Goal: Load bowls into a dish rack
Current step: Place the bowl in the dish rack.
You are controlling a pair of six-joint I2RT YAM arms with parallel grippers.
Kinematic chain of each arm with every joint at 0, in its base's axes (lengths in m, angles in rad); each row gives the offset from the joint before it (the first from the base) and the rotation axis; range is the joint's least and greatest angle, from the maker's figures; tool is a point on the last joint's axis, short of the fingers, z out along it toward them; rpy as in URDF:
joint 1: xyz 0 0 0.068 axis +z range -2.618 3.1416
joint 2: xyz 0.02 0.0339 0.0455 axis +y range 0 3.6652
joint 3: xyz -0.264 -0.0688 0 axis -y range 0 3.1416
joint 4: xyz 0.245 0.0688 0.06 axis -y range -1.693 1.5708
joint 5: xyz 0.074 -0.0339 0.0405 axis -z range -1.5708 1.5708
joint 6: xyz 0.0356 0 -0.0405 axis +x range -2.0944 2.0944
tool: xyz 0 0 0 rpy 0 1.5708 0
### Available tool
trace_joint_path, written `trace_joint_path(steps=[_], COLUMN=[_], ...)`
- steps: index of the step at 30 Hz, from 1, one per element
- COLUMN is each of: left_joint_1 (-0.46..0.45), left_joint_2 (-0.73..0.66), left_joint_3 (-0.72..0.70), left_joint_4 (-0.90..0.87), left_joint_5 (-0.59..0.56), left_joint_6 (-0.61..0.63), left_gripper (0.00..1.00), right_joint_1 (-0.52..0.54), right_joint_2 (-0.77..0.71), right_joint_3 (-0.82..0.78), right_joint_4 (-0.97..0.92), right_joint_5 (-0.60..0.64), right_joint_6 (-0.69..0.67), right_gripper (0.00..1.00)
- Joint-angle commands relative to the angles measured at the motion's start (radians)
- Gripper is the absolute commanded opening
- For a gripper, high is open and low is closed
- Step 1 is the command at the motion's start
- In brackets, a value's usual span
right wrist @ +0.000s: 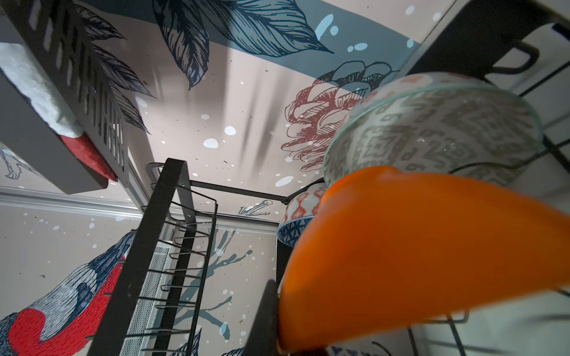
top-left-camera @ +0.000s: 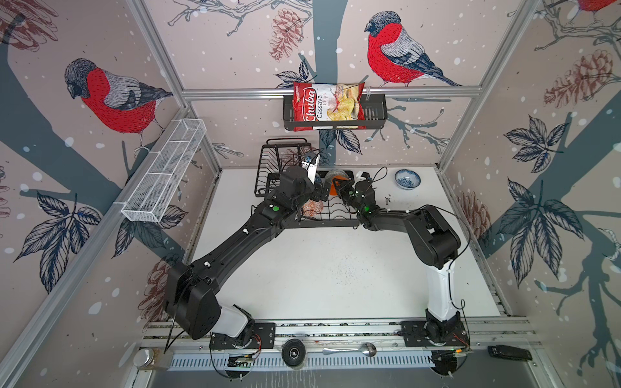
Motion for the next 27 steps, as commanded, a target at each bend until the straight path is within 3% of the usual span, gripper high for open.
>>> trace_joint_path(steps=[1,18,27], left_joint_1=[0.002,0.043,0.052], left_joint_2=[0.001,0.010,0.016], left_joint_3=[0.007,0.009,0.012], left_joint_4=[0.015,0.020,0.018], left_joint_5=[0.016,0.073,0.081], left_joint_6=[-0.008,-0.042,-0.048], left_gripper=[0.98,0.98,0.98], right_joint_1=[-0.001,-0.005,0.000], right_joint_2=[0.035,0.139,0.130], right_joint_3=[0.028,0.110,0.076], right_joint_4=[0.092,0.039,0.029], right_joint_5=[-0.003,0.010,0.014], right_joint_6=[0.024,0.050,0.080], right_gripper=[0.00,0.00,0.00])
